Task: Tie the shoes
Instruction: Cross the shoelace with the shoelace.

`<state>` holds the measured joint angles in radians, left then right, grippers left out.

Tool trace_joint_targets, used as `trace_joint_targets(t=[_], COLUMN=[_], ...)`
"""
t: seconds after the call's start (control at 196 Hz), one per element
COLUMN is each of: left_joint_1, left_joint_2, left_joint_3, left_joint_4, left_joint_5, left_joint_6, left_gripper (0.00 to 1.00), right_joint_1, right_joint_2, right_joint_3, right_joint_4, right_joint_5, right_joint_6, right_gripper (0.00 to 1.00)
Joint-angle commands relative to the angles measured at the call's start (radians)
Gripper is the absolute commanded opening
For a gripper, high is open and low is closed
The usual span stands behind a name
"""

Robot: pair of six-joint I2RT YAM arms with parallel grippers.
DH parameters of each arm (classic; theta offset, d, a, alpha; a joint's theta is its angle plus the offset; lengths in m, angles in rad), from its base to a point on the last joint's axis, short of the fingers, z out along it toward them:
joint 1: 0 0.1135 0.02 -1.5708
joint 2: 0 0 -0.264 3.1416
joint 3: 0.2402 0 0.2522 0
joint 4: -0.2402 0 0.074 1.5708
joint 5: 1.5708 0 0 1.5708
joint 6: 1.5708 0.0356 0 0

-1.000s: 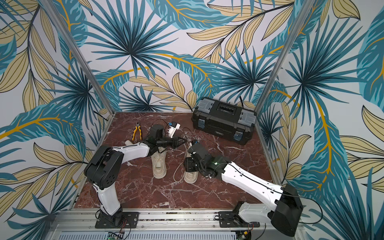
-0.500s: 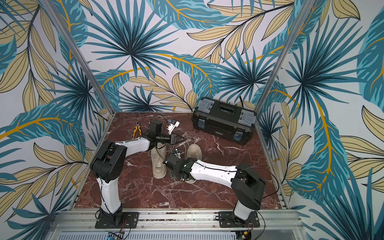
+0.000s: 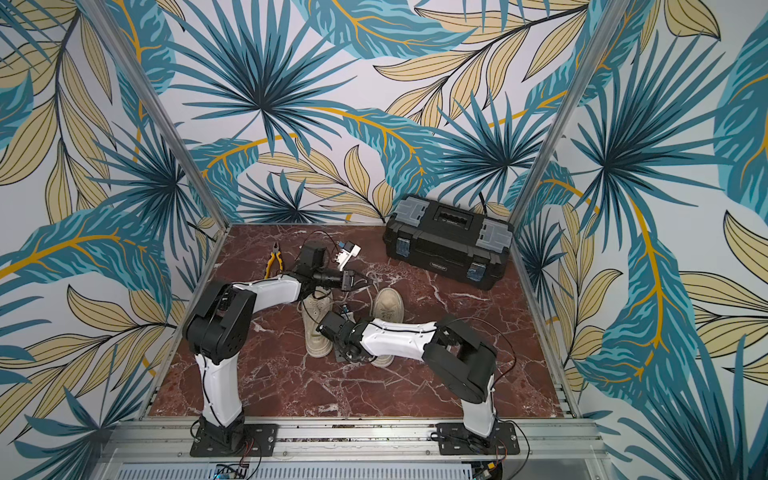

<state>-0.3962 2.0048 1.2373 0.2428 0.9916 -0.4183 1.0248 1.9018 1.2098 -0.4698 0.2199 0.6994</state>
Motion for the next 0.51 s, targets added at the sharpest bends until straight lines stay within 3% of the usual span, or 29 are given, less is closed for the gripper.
trace_joint_targets(t=[0.0, 0.122, 0.316, 0.505], left_joint_1=[0.002, 0.002, 0.002, -0.001], left_joint_2=[0.003, -0.004, -0.014, -0.035], left_joint_3=[0.022, 0.011, -0.023, -0.067], left_joint_4=[0.018, 0.026, 0.082, 0.169], left_joint_5=[0.015, 0.016, 0.033, 0.049], left_joint_6=[0.011, 0.012, -0.001, -0.029], left_gripper=[0.00, 0.00, 0.00, 0.00], right_joint_1=[0.006, 0.004, -0.024, -0.066], right_joint_2=[0.050, 0.079, 0.011, -0.243], right_joint_3=[0.017, 0.023, -0.007, -0.072], right_joint_4=[-0.028, -0.029, -0.030, 0.037], right_joint_5=[-0.016, -0.022, 0.018, 0.006], right_joint_6=[-0.008, -0.009, -0.009, -0.139], right_gripper=[0.39, 0.31, 0.00, 0.00])
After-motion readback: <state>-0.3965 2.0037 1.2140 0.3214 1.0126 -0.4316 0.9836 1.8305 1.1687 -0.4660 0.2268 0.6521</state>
